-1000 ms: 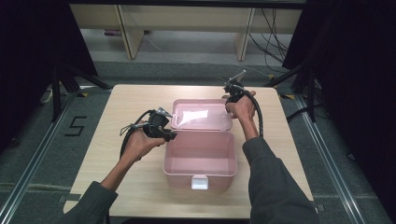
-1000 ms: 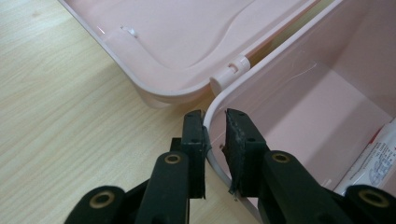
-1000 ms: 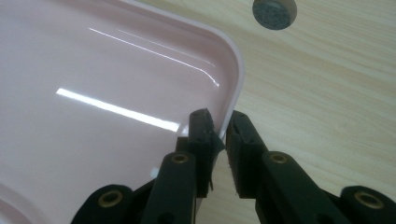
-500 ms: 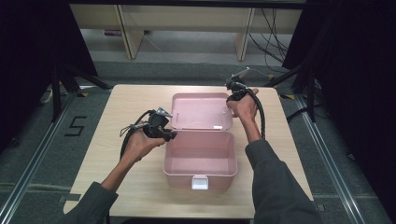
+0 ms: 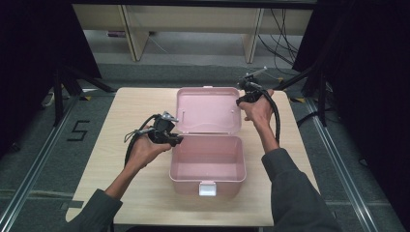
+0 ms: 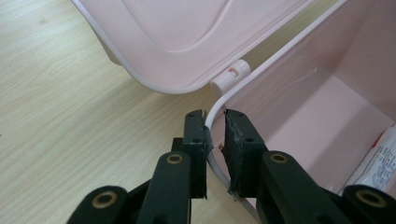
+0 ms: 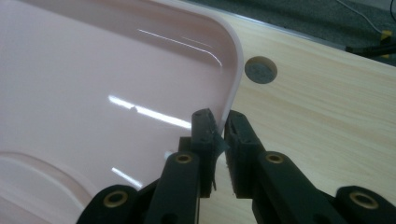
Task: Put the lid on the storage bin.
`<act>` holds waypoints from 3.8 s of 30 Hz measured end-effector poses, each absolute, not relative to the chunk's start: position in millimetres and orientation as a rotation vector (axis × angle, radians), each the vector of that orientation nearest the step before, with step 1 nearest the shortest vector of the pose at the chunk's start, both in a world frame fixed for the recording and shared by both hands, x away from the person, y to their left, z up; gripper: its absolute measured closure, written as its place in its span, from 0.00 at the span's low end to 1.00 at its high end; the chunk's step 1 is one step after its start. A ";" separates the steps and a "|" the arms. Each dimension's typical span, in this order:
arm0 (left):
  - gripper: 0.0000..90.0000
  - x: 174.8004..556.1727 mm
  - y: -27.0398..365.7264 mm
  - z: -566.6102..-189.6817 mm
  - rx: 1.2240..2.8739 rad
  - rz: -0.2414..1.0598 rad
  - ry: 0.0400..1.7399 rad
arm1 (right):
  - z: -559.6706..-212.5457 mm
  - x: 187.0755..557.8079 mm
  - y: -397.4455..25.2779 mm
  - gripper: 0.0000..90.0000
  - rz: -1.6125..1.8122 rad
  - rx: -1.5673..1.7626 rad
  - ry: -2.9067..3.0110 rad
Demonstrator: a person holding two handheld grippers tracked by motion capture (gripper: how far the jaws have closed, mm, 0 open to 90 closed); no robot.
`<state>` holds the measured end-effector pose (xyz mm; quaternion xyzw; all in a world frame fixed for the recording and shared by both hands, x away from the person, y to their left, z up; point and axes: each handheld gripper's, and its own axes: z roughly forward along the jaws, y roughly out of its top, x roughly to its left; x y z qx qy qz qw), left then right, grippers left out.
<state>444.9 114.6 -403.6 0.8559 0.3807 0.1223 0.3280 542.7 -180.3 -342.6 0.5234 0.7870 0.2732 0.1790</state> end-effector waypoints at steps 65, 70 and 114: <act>0.83 431.3 113.4 -413.1 2.125 0.430 1.000 | -314.5 437.1 -204.0 0.97 1.135 1.194 2.041; 0.83 430.9 116.7 -414.3 2.103 0.419 1.012 | -315.0 427.8 -203.3 0.98 1.162 1.188 2.048; 0.53 392.1 143.5 -396.2 1.999 0.306 0.968 | -326.3 379.6 -211.3 0.97 1.179 1.084 2.050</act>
